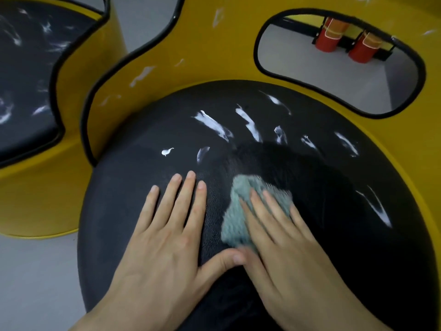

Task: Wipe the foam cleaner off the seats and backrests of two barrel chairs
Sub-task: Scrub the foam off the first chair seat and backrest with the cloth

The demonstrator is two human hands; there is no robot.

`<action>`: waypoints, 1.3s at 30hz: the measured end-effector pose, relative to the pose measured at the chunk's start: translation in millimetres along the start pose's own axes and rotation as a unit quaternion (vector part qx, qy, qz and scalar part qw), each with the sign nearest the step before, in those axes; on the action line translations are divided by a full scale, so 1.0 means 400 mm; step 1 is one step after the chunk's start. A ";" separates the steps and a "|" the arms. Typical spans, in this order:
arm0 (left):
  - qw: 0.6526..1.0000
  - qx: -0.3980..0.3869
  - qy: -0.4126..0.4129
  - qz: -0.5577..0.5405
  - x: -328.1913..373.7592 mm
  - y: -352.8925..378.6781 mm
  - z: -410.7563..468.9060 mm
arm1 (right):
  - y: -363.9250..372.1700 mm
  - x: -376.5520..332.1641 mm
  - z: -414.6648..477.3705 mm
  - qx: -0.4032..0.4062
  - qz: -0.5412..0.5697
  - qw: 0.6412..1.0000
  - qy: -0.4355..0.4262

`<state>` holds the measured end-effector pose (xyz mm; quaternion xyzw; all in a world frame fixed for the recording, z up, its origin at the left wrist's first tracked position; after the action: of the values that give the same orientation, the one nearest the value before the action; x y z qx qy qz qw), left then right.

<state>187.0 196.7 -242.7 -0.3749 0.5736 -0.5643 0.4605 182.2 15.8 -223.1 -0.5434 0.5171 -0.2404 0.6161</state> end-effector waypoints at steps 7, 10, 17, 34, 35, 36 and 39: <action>1.000 -0.002 0.002 -0.002 -0.001 -0.002 0.004 | -0.028 0.008 0.105 -0.007 -0.001 1.000 0.026; 1.000 -0.014 0.004 0.000 -0.001 -0.009 0.000 | -0.041 0.008 0.132 -0.011 -0.010 0.999 0.032; 0.999 -0.022 0.006 -0.025 -0.003 -0.016 -0.002 | 0.016 0.007 -0.114 -0.039 -0.022 0.999 0.025; 0.999 0.030 -0.005 -0.041 -0.005 -0.007 -0.001 | 0.070 -0.012 -0.136 -0.008 -0.022 1.000 0.018; 0.998 0.040 -0.004 -0.040 -0.004 -0.005 0.003 | 0.069 -0.004 -0.115 0.000 -0.017 1.000 0.016; 0.998 0.046 -0.001 -0.038 -0.006 -0.002 0.007 | 0.057 -0.002 -0.076 0.010 -0.014 1.000 0.014; 0.998 0.056 0.001 -0.042 -0.012 -0.001 0.012 | -0.017 -0.001 0.074 0.015 0.027 0.999 0.029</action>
<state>193.1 199.7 -241.5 -0.3717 0.5249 -0.6147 0.4566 210.3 26.6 -220.5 -0.5129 0.5451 -0.2473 0.6153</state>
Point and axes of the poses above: each hand's wrist, its own z-axis towards the middle knuckle, its own y-axis out of the palm, x = y × z, the point moved 3 cm from there along z, towards the middle knuckle, and after that the axes turned 14 degrees about z, right-handed, at the moved point
